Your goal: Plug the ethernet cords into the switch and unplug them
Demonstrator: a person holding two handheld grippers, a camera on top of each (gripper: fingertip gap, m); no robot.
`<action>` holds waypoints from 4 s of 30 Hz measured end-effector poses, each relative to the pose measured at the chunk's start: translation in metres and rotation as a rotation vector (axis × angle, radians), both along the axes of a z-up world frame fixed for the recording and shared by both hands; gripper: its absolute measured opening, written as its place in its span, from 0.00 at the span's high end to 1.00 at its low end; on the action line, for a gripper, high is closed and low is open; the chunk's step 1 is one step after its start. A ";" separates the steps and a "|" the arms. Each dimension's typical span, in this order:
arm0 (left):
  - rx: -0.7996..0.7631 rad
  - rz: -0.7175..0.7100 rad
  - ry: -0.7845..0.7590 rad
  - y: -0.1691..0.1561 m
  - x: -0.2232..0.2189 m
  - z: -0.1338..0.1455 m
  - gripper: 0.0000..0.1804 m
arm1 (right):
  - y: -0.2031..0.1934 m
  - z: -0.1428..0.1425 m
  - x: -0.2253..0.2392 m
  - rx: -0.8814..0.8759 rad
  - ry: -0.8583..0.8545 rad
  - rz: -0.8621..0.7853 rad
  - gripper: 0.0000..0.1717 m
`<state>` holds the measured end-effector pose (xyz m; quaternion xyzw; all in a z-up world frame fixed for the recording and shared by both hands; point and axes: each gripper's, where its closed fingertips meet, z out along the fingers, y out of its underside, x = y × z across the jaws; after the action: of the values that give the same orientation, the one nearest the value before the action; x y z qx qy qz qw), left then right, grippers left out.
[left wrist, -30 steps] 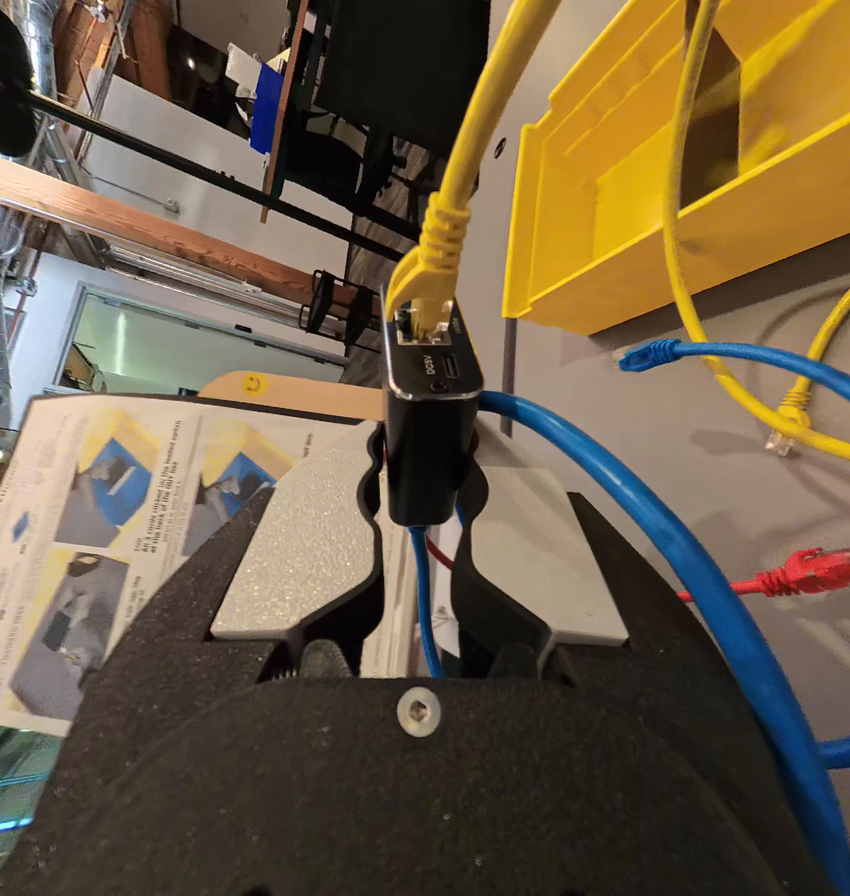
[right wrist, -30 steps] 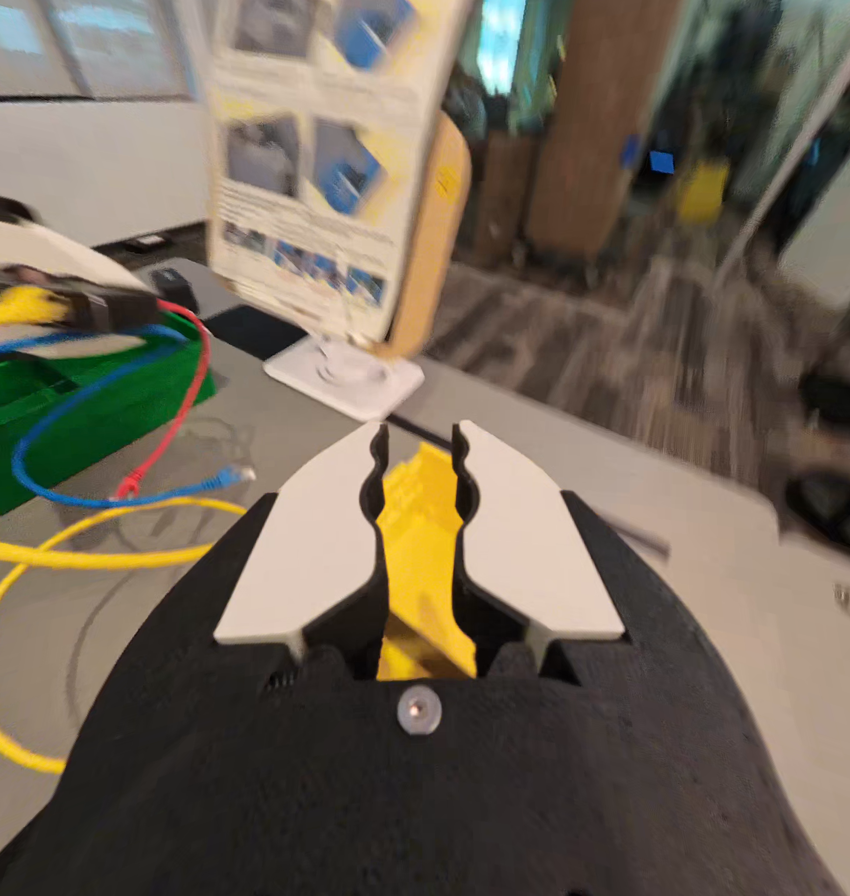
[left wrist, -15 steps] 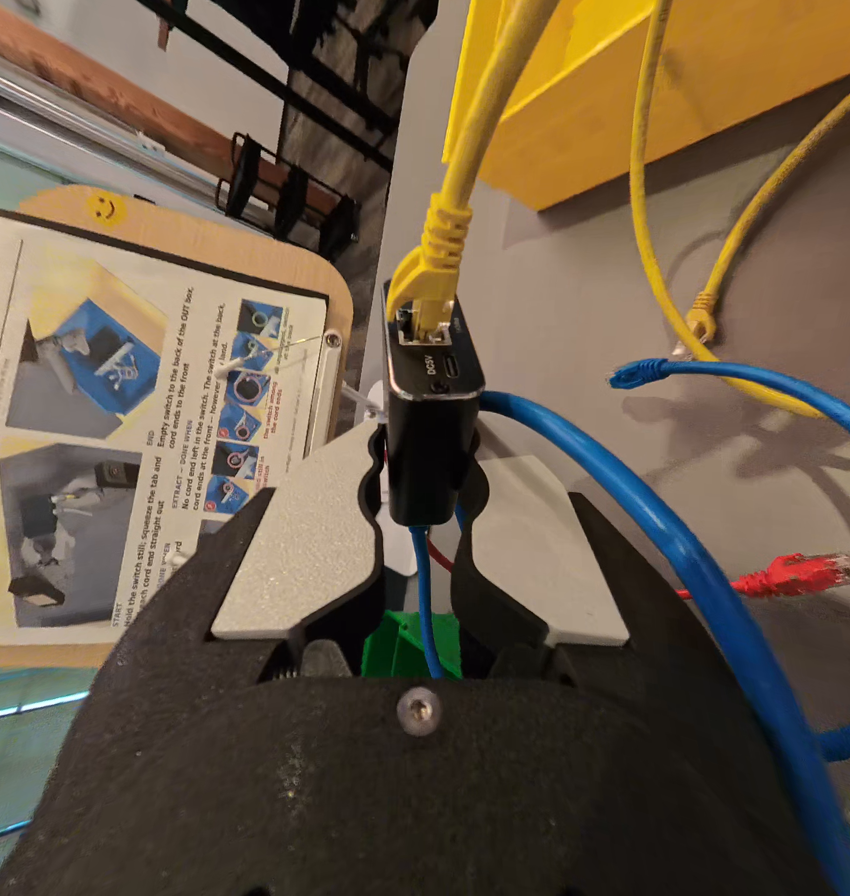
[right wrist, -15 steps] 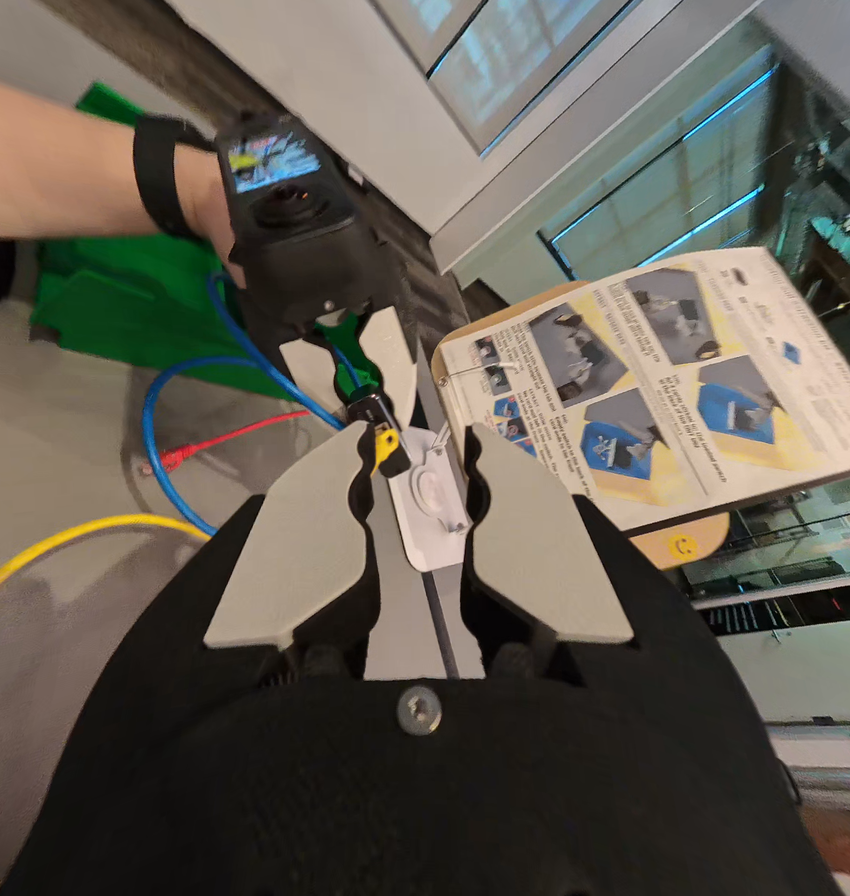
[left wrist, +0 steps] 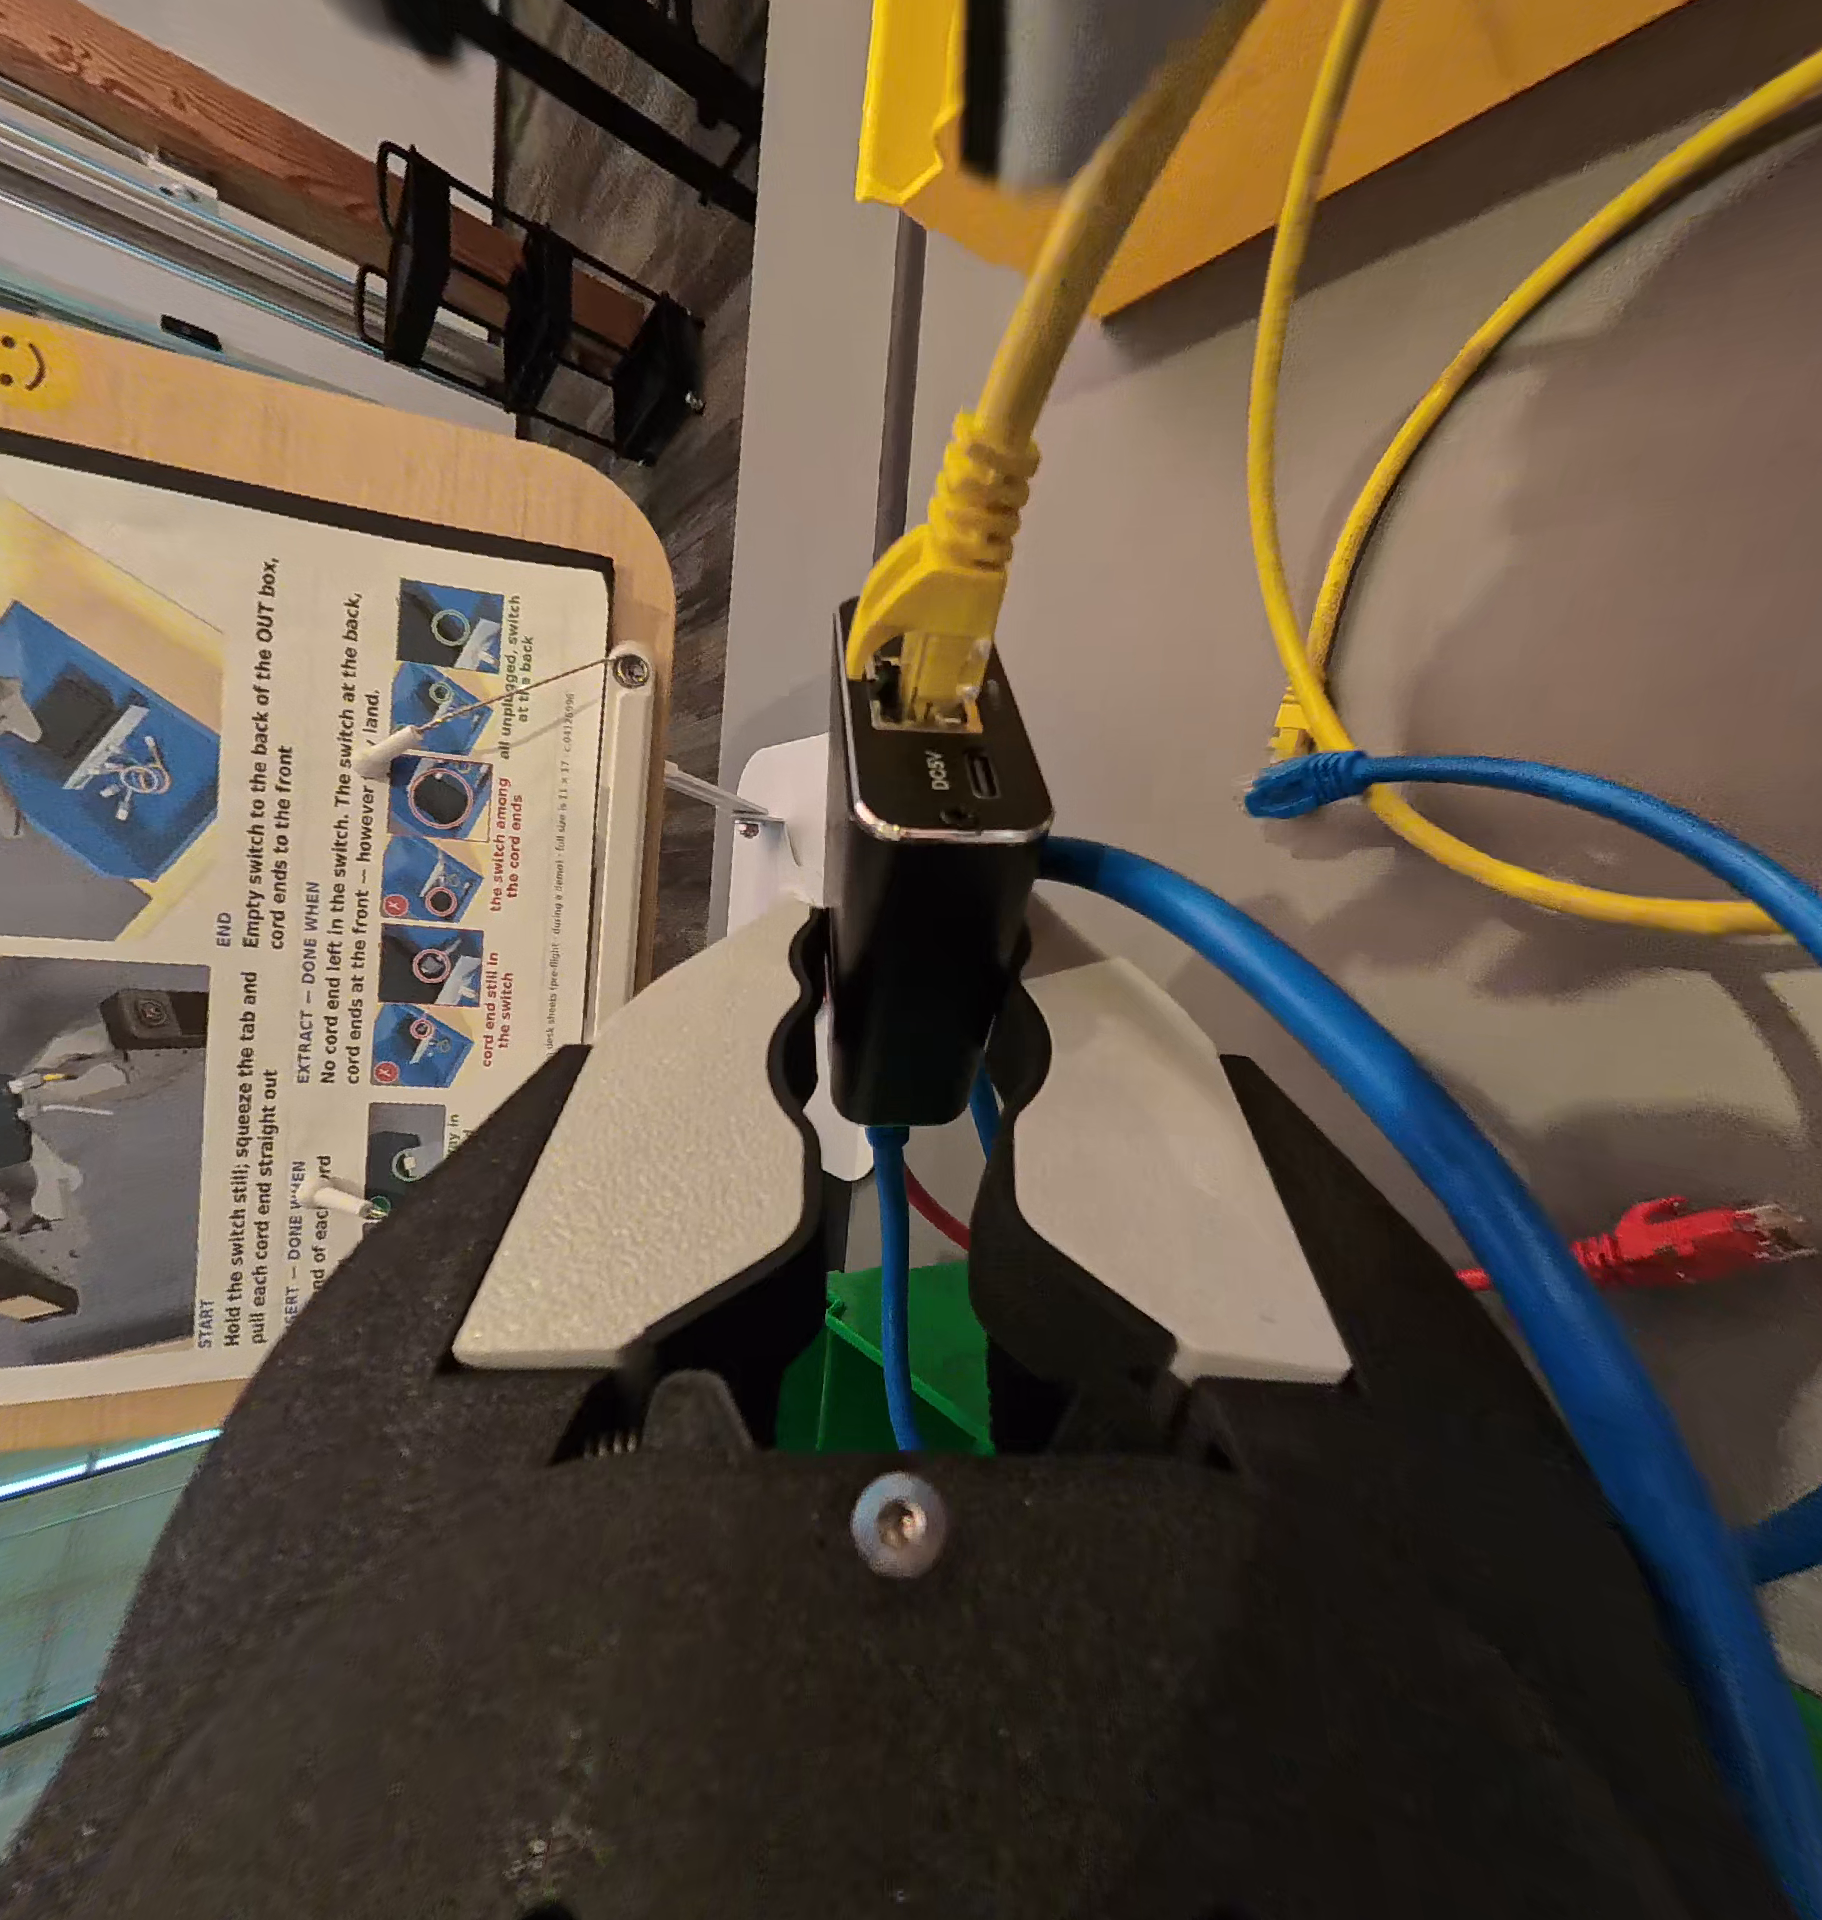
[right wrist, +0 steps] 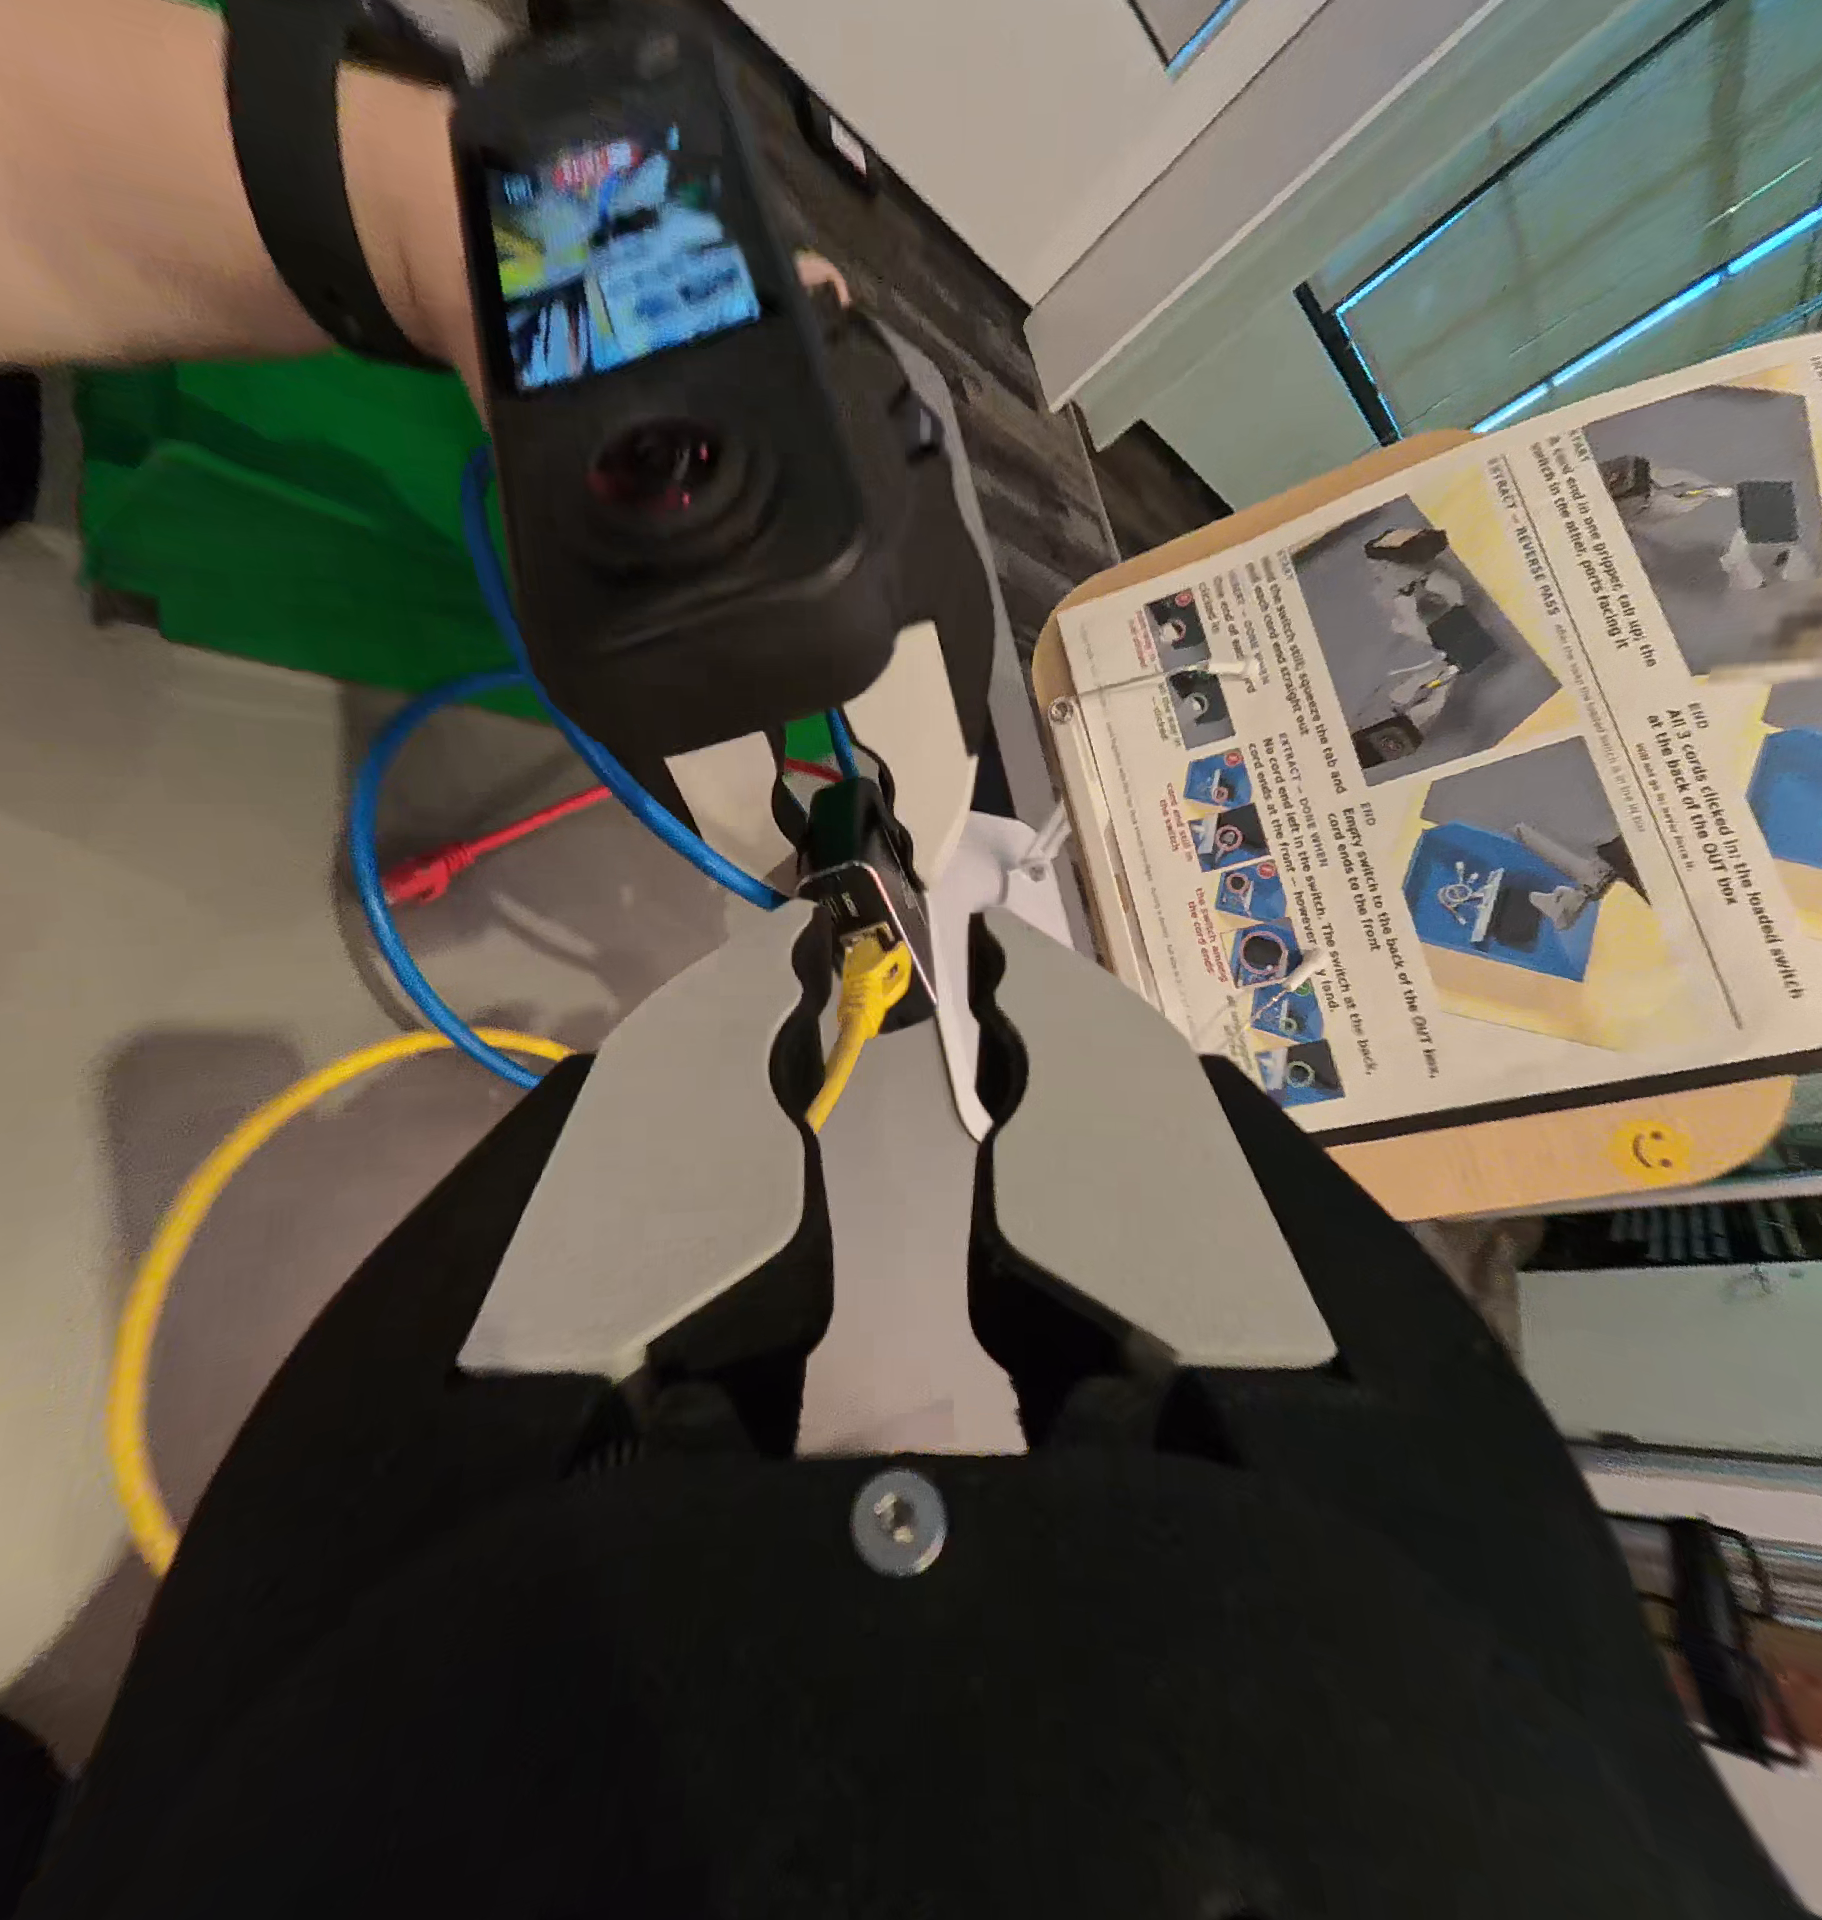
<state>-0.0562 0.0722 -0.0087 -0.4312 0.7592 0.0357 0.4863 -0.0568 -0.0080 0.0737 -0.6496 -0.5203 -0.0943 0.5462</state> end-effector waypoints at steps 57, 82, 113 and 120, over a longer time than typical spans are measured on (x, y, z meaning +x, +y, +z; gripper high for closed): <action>-0.181 -0.081 -0.499 -0.025 -0.047 0.117 0.74 | 0.005 -0.016 0.063 0.005 -0.274 -0.183 0.85; -0.945 1.282 -0.073 0.080 -0.327 -0.069 0.93 | 0.004 -0.011 0.088 0.026 -0.299 -0.263 0.85; -1.227 1.394 -0.457 0.089 -0.380 -0.074 0.97 | 0.007 -0.038 0.080 -0.050 -0.404 -0.256 0.85; -1.166 1.358 -0.481 0.094 -0.378 -0.065 0.96 | 0.006 -0.039 0.080 -0.055 -0.406 -0.260 0.85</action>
<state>-0.4345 0.1661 -0.0740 -0.9558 0.1201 -0.1651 0.2116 0.0233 -0.0017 0.0349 -0.6935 -0.5337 -0.2785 0.3959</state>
